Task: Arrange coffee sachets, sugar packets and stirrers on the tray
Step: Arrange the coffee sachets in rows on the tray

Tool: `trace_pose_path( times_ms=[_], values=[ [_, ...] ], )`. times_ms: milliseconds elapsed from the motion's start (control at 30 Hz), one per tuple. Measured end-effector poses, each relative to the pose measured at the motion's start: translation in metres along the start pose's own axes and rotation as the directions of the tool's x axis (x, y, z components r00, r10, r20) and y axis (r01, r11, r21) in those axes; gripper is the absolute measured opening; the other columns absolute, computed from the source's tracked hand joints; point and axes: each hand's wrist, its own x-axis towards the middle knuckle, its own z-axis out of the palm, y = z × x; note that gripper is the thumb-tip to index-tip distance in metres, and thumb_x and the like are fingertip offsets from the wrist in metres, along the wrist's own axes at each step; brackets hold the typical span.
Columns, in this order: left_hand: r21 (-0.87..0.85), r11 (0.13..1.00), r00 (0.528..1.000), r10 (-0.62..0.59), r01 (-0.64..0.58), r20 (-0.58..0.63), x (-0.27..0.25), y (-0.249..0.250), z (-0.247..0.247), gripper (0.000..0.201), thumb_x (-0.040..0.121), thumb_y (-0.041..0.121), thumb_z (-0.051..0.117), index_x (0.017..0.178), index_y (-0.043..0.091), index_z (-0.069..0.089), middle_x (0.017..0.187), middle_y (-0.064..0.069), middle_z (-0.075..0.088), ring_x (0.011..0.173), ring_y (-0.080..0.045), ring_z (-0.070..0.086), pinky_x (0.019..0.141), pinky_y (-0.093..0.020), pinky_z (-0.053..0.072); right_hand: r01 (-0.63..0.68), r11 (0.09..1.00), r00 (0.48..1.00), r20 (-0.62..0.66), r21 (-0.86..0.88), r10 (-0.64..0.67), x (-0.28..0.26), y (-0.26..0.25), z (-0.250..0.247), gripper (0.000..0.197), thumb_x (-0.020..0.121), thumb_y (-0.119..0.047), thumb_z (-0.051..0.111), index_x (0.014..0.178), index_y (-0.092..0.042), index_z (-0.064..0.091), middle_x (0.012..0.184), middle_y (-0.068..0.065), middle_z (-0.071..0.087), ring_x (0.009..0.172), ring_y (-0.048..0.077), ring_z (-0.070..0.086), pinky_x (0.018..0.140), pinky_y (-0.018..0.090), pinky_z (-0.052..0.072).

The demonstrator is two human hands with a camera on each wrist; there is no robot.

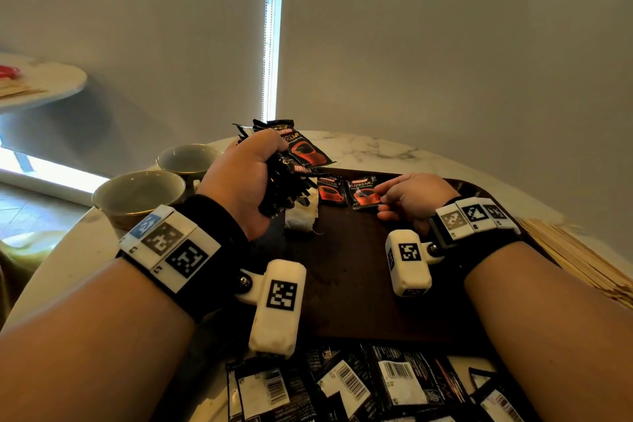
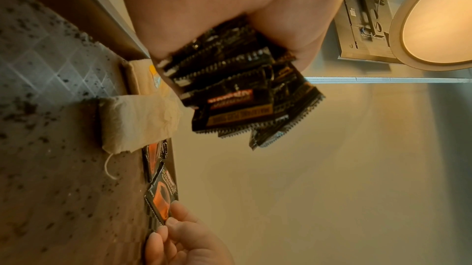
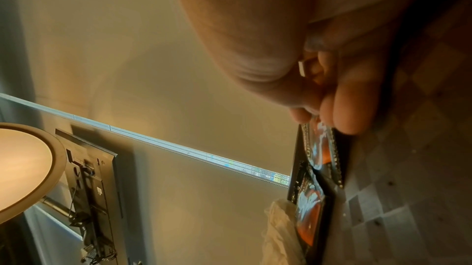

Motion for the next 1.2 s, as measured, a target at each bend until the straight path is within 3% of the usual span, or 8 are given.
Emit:
trace_pose_path(
  times_ms=[233,500,667,800,933,1000,1100,1200],
  values=[
    [0.016,1.000,1.000,0.001,-0.001,0.006,-0.004,0.001,0.002,0.071,0.070,0.025,0.064,0.135,-0.003,0.057,0.119,-0.029,0.069,0.097,-0.039,0.067,0.084,-0.050,0.045,-0.024,1.000,0.999,0.043,0.013,0.024,-0.007,-0.004,0.000,0.016,0.099,0.006,0.050,0.099,-0.001,0.064,0.093,0.016,0.062,0.076,0.020,0.064,0.069,0.030,0.058],
    [0.005,1.000,1.000,-0.001,0.001,0.017,-0.006,0.002,0.002,0.069,0.070,0.025,0.064,0.133,-0.003,0.057,0.127,-0.031,0.065,0.116,-0.047,0.065,0.098,-0.058,0.047,0.061,0.994,0.998,0.029,-0.086,-0.059,-0.010,0.000,-0.002,0.010,0.097,-0.006,0.060,0.105,-0.001,0.065,0.093,0.013,0.065,0.069,0.018,0.066,0.051,0.024,0.049],
    [0.015,1.000,1.000,0.003,-0.004,0.030,-0.004,0.002,0.001,0.057,0.080,0.023,0.062,0.132,-0.001,0.058,0.126,-0.029,0.066,0.101,-0.039,0.068,0.086,-0.049,0.047,0.022,0.999,0.999,0.030,-0.028,-0.021,-0.005,0.000,0.000,0.011,0.098,-0.006,0.059,0.106,-0.001,0.064,0.097,0.016,0.064,0.072,0.022,0.067,0.057,0.028,0.053],
    [0.034,0.999,1.000,-0.011,0.010,0.028,-0.004,0.002,0.000,0.063,0.074,0.025,0.064,0.131,0.001,0.058,0.123,-0.026,0.069,0.111,-0.043,0.069,0.091,-0.051,0.050,-0.010,1.000,0.999,0.040,0.007,0.009,-0.002,-0.001,0.001,0.012,0.098,-0.008,0.059,0.107,0.000,0.062,0.096,0.017,0.063,0.075,0.023,0.068,0.062,0.030,0.057],
    [0.037,0.999,0.998,-0.031,0.029,0.059,-0.002,0.000,-0.001,0.039,0.091,0.019,0.057,0.126,0.001,0.060,0.109,-0.022,0.070,0.091,-0.032,0.070,0.078,-0.039,0.052,0.092,0.994,0.995,0.029,0.057,-0.093,-0.002,-0.001,-0.002,0.011,0.098,-0.009,0.060,0.105,-0.002,0.064,0.093,0.014,0.064,0.071,0.021,0.066,0.057,0.029,0.053],
    [0.026,0.998,0.993,-0.059,0.056,0.099,-0.001,0.000,-0.002,0.032,0.095,0.018,0.052,0.122,0.002,0.060,0.102,-0.018,0.069,0.076,-0.025,0.070,0.066,-0.032,0.053,0.259,0.965,0.965,0.032,0.040,-0.261,-0.005,-0.004,-0.004,0.009,0.095,-0.008,0.063,0.100,-0.013,0.069,0.086,0.007,0.067,0.063,0.014,0.062,0.050,0.026,0.048],
    [0.016,0.994,0.981,-0.109,0.108,0.161,-0.002,-0.001,-0.002,0.037,0.096,0.019,0.050,0.129,0.002,0.057,0.097,-0.016,0.071,0.067,-0.022,0.069,0.060,-0.030,0.052,0.469,0.867,0.856,0.152,0.170,-0.493,-0.017,-0.014,-0.002,0.032,0.091,0.005,0.061,0.104,-0.022,0.071,0.083,-0.001,0.065,0.060,0.008,0.058,0.049,0.022,0.046],
    [0.005,0.989,0.968,-0.142,0.144,0.208,-0.003,-0.002,0.000,0.041,0.096,0.018,0.049,0.133,-0.001,0.054,0.091,-0.017,0.071,0.063,-0.023,0.069,0.052,-0.030,0.054,0.436,0.816,0.758,0.334,0.380,-0.561,-0.025,-0.022,0.005,0.046,0.089,0.010,0.060,0.109,-0.028,0.075,0.100,0.005,0.064,0.073,0.015,0.058,0.055,0.023,0.050]
  ],
)
